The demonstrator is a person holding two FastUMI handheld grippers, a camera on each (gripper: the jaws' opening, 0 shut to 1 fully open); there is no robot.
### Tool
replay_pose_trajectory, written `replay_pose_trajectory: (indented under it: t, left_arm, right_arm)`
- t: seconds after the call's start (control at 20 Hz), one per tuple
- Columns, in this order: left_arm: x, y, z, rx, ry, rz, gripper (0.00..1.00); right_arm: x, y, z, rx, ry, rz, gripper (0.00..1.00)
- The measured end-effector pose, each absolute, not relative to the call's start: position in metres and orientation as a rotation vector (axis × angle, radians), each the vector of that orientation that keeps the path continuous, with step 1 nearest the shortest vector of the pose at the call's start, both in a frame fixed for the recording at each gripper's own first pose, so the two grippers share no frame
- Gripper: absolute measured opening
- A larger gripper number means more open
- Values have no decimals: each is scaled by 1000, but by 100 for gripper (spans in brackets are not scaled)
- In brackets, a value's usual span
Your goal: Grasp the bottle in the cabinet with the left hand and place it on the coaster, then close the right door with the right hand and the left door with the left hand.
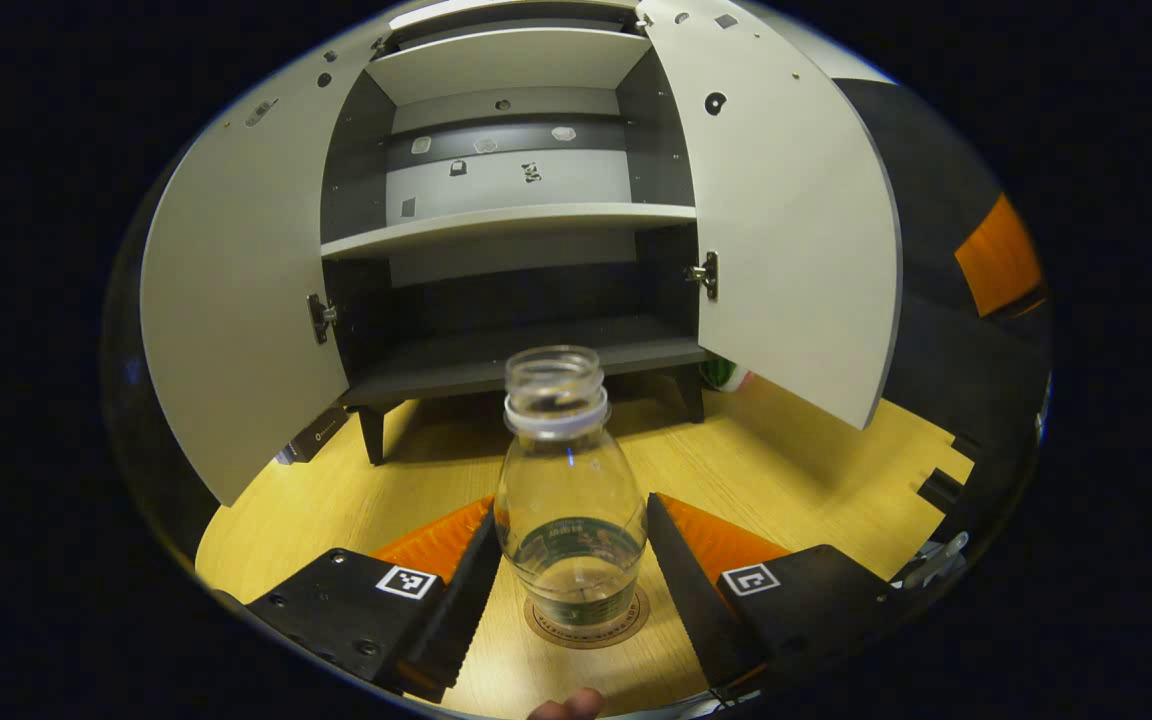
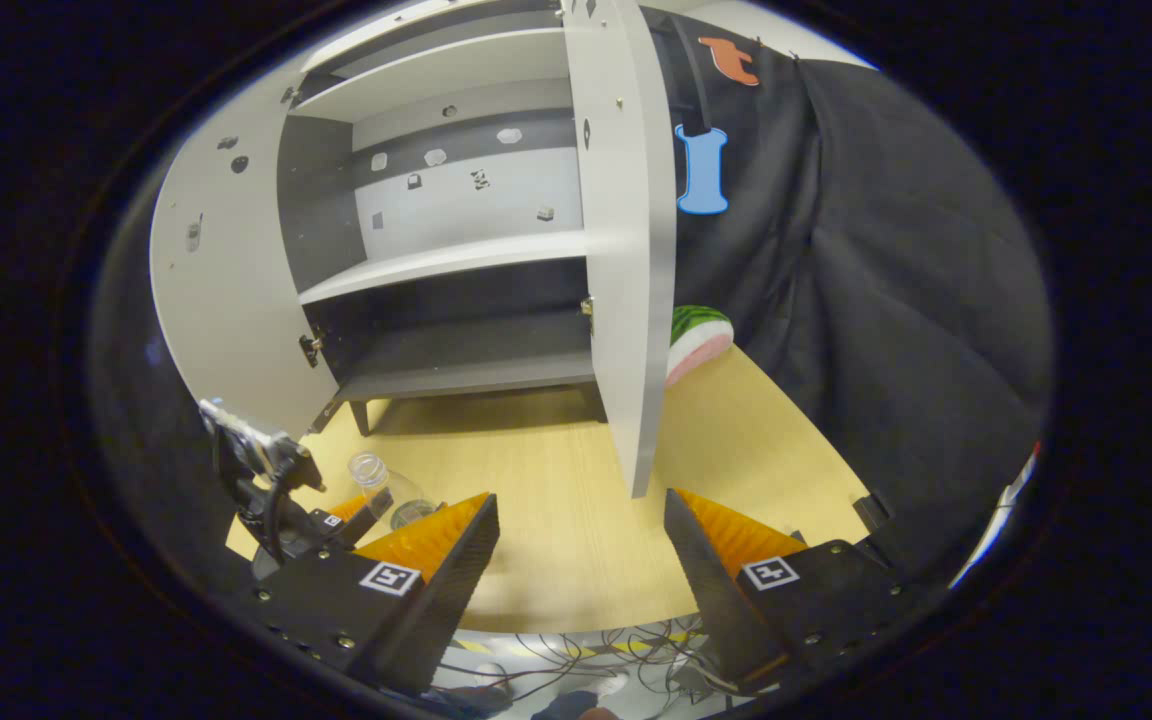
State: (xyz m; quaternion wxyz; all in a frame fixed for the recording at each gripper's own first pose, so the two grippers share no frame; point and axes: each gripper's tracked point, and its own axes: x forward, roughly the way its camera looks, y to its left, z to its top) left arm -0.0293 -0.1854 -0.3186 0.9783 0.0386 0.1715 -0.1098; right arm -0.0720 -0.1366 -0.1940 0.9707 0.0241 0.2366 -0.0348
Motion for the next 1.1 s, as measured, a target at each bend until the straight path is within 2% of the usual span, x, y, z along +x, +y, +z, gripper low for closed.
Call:
replay_pose_trajectory:
  t: [0.3, 0.6, 0.7, 0.9, 1.1]
  left_arm:
    - [-24, -183, -252, 65, 257, -226, 88]
    - [-16, -169, -154, 17, 147, -213, 88]
    - [-12, -158, -127, -5, 123, -201, 88]
    - [-13, -133, -89, -3, 92, -168, 88]
    - [-15, -109, -73, -19, 92, -127, 88]
  right_arm:
    - [-69, -149, -155, 62, 396, -77, 100]
    - [-48, -185, -75, 67, 235, -96, 98]
    - [-40, -200, -50, 64, 193, -107, 100]
    - [-17, -230, -1, 69, 104, -111, 100]
    - [3, -251, 21, 61, 65, -109, 100]
